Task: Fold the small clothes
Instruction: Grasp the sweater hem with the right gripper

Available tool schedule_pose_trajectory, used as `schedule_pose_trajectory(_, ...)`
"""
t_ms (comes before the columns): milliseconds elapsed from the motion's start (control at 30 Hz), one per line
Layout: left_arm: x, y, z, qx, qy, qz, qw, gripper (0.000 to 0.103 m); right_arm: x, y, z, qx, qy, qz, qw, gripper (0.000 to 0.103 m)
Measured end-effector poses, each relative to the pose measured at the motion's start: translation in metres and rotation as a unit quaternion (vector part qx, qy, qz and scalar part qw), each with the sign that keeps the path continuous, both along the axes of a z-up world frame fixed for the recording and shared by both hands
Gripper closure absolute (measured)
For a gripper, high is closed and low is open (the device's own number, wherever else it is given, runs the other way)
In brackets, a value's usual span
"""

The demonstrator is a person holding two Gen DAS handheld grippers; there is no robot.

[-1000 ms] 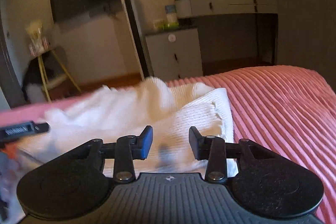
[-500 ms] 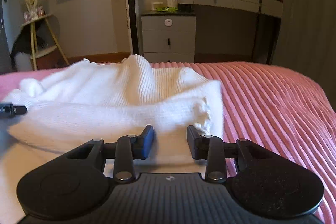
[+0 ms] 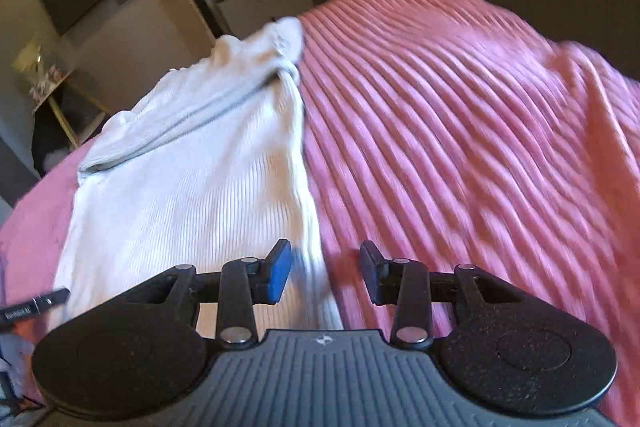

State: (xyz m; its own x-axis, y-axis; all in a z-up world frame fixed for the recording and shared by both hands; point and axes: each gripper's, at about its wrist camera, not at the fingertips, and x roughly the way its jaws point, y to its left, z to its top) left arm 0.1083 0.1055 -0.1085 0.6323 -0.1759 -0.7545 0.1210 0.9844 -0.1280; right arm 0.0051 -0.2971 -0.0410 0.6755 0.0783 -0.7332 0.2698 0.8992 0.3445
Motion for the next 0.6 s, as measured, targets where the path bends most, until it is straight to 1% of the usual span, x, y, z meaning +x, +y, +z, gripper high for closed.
schedule_pose_trajectory(67,-0.01,0.008,0.002,-0.027,0.01,0.012,0.9995,0.0,-0.013,0.005,0.001,-0.001,0.0,0.007,1.0,0.066)
schedule_pose_trajectory(167,-0.02,0.015,0.006,-0.053,0.018,0.025,0.9981,0.0,-0.02,0.011,0.002,-0.013,0.006,0.02,1.0,0.067)
schedule_pose_trajectory(233,-0.026,0.022,0.009,-0.084,0.02,0.027,0.9959,0.0,-0.023,0.013,0.0,-0.021,0.016,0.02,0.999,0.068)
schedule_pose_trajectory(300,-0.029,0.029,0.009,-0.102,0.03,0.035,0.9937,0.0,-0.025,0.012,-0.001,-0.011,0.02,0.02,1.0,0.074)
schedule_pose_trajectory(333,-0.03,0.031,0.009,-0.106,0.038,0.038,0.9929,0.0,-0.027,0.011,-0.002,-0.005,0.022,0.021,1.0,0.078)
schedule_pose_trajectory(433,-0.033,0.037,0.008,-0.116,0.061,0.025,0.991,0.001,-0.032,0.009,-0.004,0.007,0.031,0.018,0.999,0.079)
schedule_pose_trajectory(533,-0.037,0.038,0.006,-0.109,0.077,0.013,0.9909,0.002,-0.035,0.011,-0.004,0.008,0.035,0.018,0.999,0.078)
schedule_pose_trajectory(600,-0.037,0.037,0.005,-0.103,0.085,0.005,0.9911,0.005,-0.036,0.012,-0.002,0.011,0.039,0.018,0.999,0.078)
